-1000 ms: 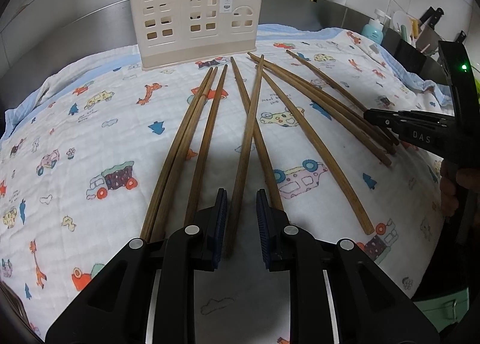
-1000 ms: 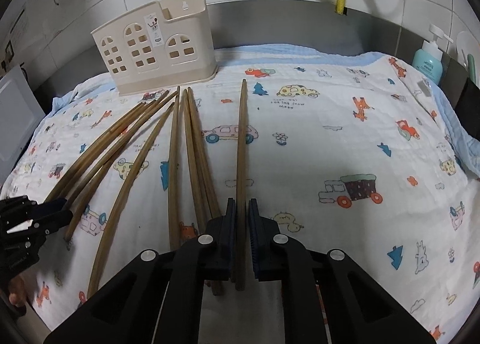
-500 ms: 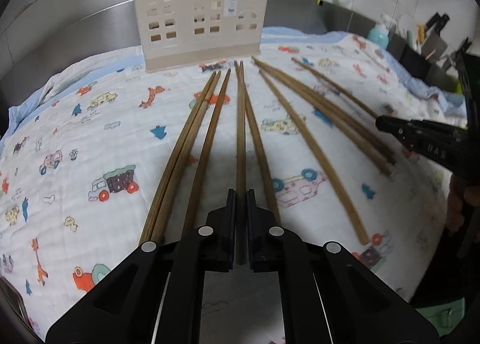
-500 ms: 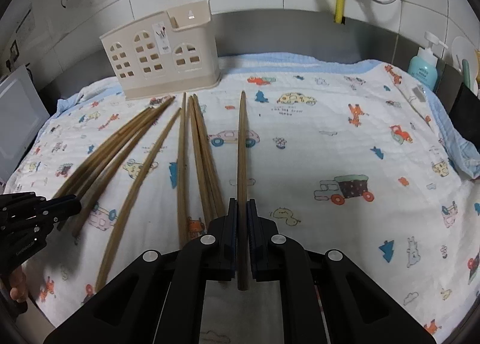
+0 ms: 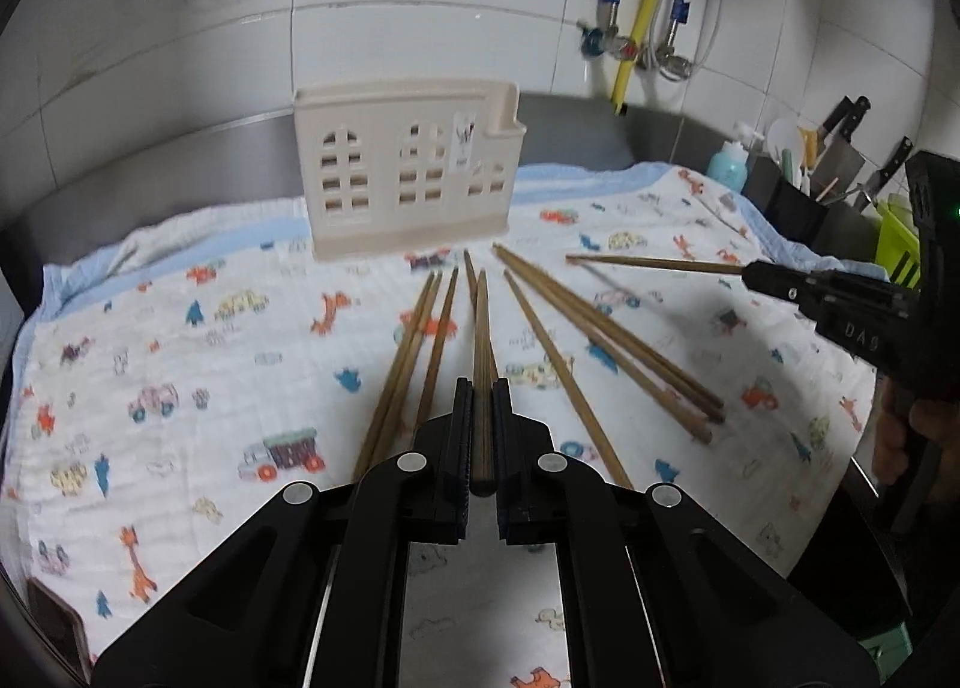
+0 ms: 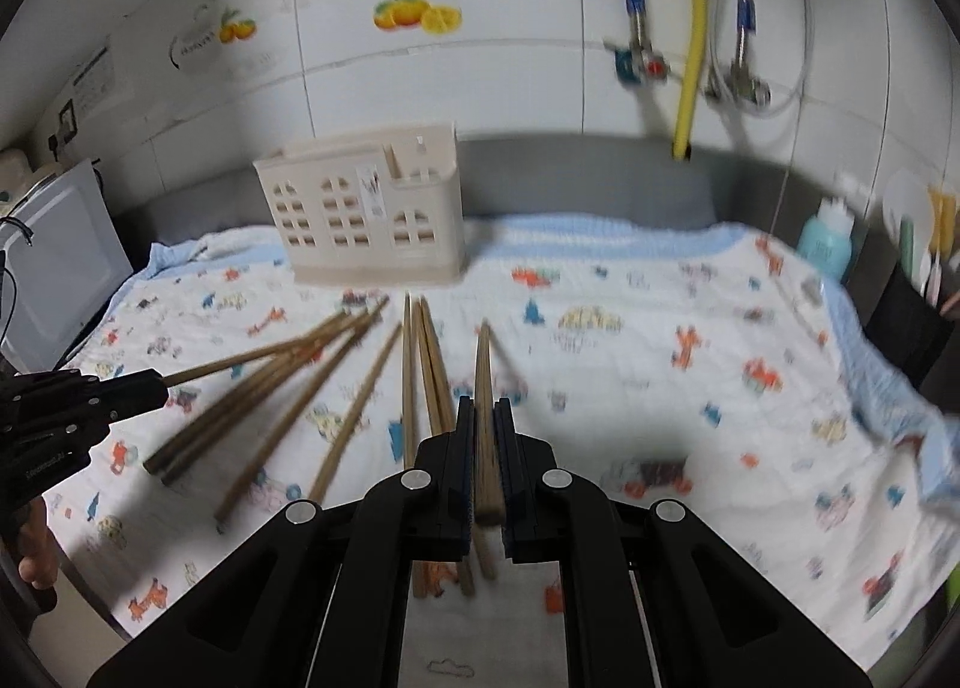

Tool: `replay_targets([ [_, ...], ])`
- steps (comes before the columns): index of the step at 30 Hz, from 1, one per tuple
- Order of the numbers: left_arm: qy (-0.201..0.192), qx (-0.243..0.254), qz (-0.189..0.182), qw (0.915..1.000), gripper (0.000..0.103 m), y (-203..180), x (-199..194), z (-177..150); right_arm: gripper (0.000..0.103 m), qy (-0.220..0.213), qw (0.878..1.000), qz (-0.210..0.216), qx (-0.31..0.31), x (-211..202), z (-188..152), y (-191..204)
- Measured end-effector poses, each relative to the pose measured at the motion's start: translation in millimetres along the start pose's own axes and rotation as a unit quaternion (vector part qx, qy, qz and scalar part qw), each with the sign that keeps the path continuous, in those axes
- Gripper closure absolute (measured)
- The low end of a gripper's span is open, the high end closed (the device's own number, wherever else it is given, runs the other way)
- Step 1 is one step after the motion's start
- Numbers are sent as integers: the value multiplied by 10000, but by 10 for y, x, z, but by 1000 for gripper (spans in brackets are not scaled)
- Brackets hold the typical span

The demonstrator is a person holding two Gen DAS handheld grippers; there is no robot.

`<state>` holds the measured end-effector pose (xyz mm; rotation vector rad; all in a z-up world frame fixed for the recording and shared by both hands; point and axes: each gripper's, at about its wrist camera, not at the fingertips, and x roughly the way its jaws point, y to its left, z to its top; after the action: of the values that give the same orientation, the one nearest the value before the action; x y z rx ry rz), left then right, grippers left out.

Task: Organize utensils
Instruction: 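Lift the left tool's chopstick upright while the right tool raises its chopstick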

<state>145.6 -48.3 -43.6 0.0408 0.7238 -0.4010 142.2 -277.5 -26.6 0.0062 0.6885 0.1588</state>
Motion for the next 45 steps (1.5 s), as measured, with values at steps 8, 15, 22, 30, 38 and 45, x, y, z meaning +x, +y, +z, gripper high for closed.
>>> replay_targets([
  [8, -229, -56, -99, 9997, 98, 94, -87, 241, 96, -182, 9991, 237, -292, -126, 409, 39],
  [15, -475, -35, -68, 9988, 98, 121, -184, 434, 96, -318, 9973, 309, -589, -234, 685, 120],
  [22, -804, -180, -160, 9965, 98, 153, -366, 538, 96, -398, 9965, 311, -668, -281, 752, 167],
  [30, -1097, -153, -136, 9938, 98, 167, -516, 781, 96, -507, 9942, 494, -807, -367, 1001, 252],
  [38, -1408, 35, -40, 9900, 98, 175, -637, 1203, 96, -652, 9911, 688, -934, -450, 1403, 284],
  [45, -1813, 224, 219, 9829, 98, 243, -773, 1725, 96, -776, 9895, 643, -1040, -451, 1778, 299],
])
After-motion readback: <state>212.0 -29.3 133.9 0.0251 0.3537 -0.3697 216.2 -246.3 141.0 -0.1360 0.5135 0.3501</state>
